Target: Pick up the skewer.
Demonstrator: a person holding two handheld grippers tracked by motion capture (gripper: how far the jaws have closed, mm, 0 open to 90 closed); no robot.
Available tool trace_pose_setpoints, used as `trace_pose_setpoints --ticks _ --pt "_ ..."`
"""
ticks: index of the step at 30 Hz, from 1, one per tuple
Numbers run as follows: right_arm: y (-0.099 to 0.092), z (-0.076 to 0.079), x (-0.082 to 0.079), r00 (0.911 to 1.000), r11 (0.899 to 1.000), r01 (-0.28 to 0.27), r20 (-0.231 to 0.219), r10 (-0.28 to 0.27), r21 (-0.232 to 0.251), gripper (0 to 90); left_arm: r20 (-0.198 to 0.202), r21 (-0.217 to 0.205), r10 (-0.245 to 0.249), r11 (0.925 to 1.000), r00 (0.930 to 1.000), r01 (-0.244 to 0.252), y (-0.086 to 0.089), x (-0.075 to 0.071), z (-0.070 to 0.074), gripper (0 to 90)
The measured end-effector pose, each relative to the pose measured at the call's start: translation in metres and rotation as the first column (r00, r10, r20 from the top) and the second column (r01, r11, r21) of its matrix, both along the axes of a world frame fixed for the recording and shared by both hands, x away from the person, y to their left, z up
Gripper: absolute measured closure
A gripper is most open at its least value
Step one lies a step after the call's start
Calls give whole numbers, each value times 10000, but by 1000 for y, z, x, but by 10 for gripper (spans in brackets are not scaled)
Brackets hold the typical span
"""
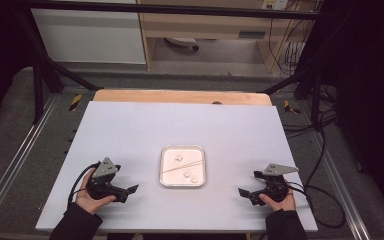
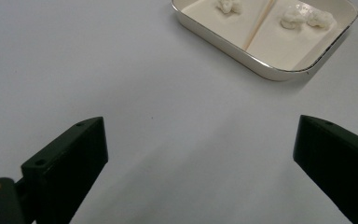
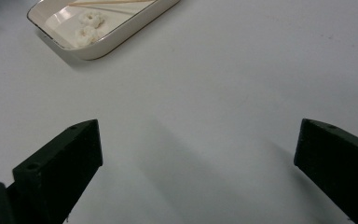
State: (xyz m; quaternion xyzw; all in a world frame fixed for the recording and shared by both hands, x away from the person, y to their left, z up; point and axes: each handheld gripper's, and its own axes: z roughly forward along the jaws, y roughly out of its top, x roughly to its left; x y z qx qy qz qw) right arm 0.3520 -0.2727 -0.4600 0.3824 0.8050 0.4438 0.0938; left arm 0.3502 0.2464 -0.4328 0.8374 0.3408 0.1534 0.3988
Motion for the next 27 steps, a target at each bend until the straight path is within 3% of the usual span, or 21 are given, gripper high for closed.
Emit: trace_pose_setpoints --ticks 14,27 --pt "1 -1 0 10000 10000 8 7 -8 -34 15 69 237 -465 9986 9989 464 -18 2 10 33" --pt "1 -1 0 10000 10000 -2 -2 2 -32 15 166 561 -1015 9934 9947 1004 -50 13 20 43"
